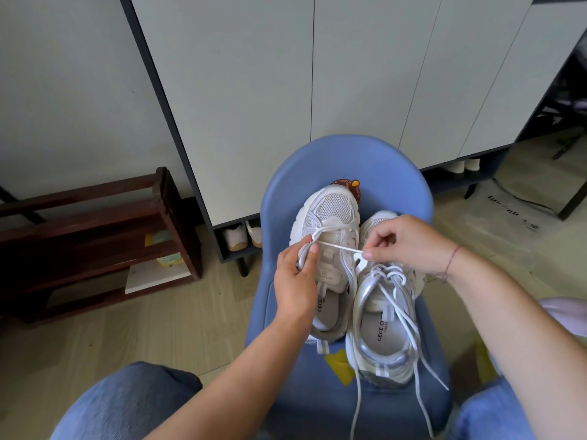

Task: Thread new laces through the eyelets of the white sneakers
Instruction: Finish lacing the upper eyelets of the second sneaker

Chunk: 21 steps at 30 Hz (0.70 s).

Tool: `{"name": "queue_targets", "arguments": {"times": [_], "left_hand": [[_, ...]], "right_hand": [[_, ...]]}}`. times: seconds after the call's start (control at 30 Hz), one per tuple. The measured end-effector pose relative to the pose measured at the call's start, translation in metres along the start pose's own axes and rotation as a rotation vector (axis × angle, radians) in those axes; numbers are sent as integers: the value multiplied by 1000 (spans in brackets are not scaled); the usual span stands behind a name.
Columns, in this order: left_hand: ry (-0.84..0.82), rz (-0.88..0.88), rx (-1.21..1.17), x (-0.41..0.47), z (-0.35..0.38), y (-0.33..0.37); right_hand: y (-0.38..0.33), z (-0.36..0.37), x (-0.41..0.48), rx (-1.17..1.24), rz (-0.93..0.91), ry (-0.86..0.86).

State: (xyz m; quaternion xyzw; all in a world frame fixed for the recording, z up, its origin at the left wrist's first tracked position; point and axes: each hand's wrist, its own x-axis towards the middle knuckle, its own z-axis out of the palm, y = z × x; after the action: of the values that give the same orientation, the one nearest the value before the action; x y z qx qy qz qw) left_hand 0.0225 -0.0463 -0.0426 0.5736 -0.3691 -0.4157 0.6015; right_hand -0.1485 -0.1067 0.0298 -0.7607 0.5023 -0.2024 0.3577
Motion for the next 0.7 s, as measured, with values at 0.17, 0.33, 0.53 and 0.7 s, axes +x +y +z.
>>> {"name": "queue_targets", "arguments": {"times": [0.17, 0.33, 0.53, 0.7], "left_hand": [[-8, 0, -12, -2, 0, 1], [-19, 0, -25, -1, -1, 1], [-24, -11, -21, -1, -1, 0], [-14, -2, -5, 2, -1, -4]], "right_hand": [[5, -15, -3, -74, 120, -114], [-2, 11, 15, -29, -16, 181], [7, 30, 31, 15, -67, 370], [1, 37, 30, -11, -153, 324]]}}
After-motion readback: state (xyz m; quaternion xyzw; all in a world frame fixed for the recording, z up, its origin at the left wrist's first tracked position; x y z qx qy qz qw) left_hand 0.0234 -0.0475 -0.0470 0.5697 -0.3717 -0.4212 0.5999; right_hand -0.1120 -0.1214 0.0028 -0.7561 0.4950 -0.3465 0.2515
